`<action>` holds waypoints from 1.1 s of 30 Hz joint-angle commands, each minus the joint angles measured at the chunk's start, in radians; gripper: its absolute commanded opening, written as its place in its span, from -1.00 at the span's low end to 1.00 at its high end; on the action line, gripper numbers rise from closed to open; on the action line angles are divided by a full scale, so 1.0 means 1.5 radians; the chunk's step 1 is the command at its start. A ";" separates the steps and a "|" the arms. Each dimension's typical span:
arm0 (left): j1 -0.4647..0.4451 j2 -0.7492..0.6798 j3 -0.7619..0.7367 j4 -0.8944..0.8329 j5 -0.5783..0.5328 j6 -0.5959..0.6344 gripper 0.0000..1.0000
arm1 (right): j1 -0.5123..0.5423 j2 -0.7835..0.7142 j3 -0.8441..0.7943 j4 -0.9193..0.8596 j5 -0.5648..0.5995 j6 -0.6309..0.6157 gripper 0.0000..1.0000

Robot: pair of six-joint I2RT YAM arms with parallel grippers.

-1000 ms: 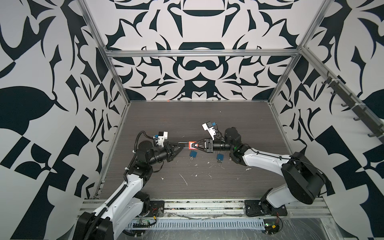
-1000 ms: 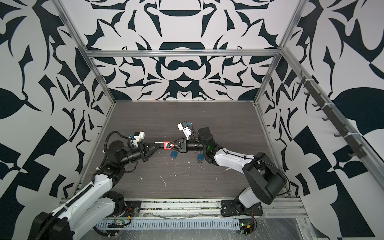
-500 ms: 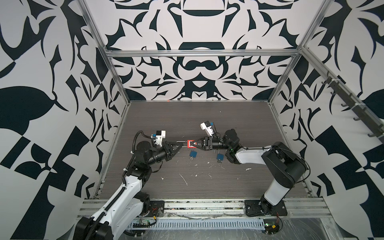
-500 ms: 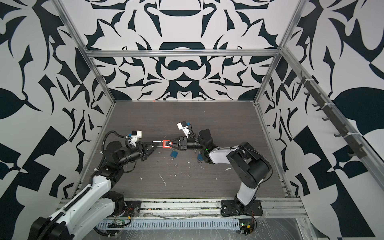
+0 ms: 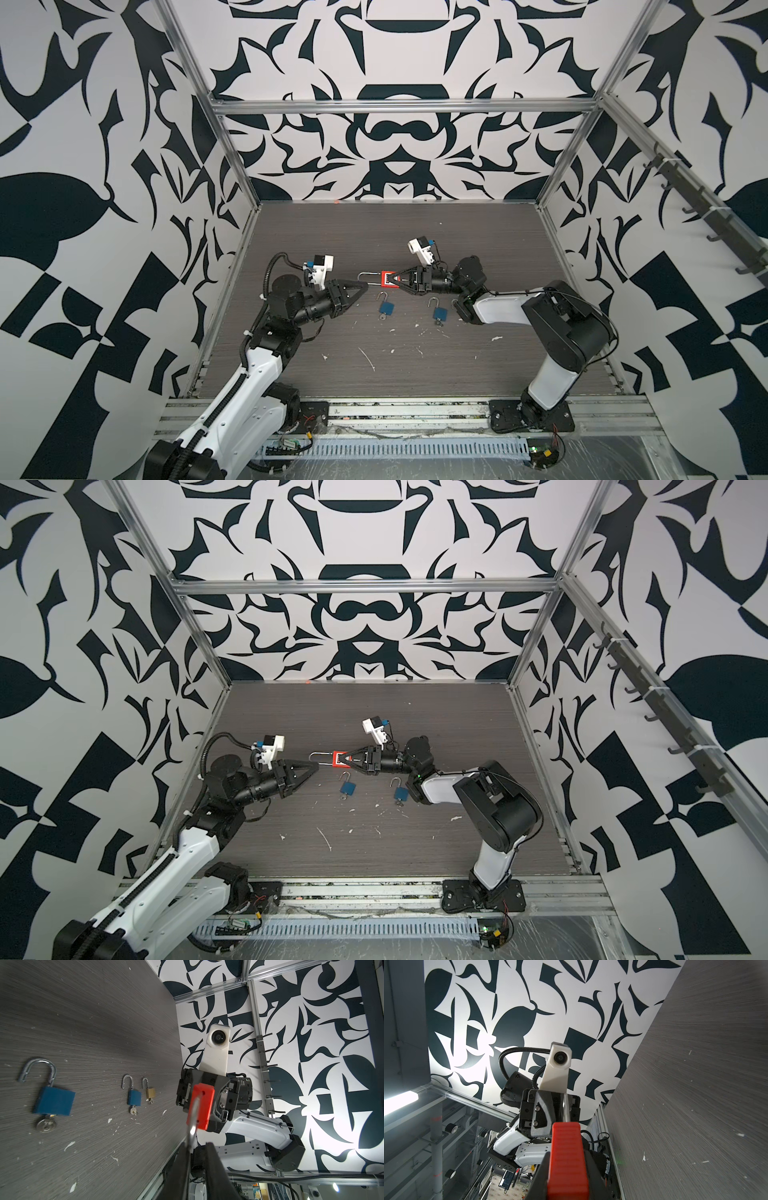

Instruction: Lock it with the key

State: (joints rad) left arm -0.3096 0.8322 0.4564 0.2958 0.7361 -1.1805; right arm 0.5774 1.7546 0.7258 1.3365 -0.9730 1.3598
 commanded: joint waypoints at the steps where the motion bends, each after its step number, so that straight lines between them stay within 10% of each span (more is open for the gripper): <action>1: -0.002 -0.006 0.016 0.041 0.024 0.004 -0.53 | -0.005 0.009 -0.008 0.028 0.009 0.018 -1.00; 16: 0.000 0.003 0.003 -0.008 0.034 0.013 0.13 | -0.009 -0.048 -0.028 -0.045 0.016 -0.029 -1.00; 33: 0.000 0.039 -0.009 -0.009 0.046 -0.001 0.10 | 0.030 -0.149 0.026 -0.307 0.034 -0.204 -1.00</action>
State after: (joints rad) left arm -0.3096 0.8841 0.4580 0.2497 0.7876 -1.1790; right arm 0.6071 1.5742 0.7197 0.8917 -0.9264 1.1179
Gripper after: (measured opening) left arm 0.554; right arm 0.219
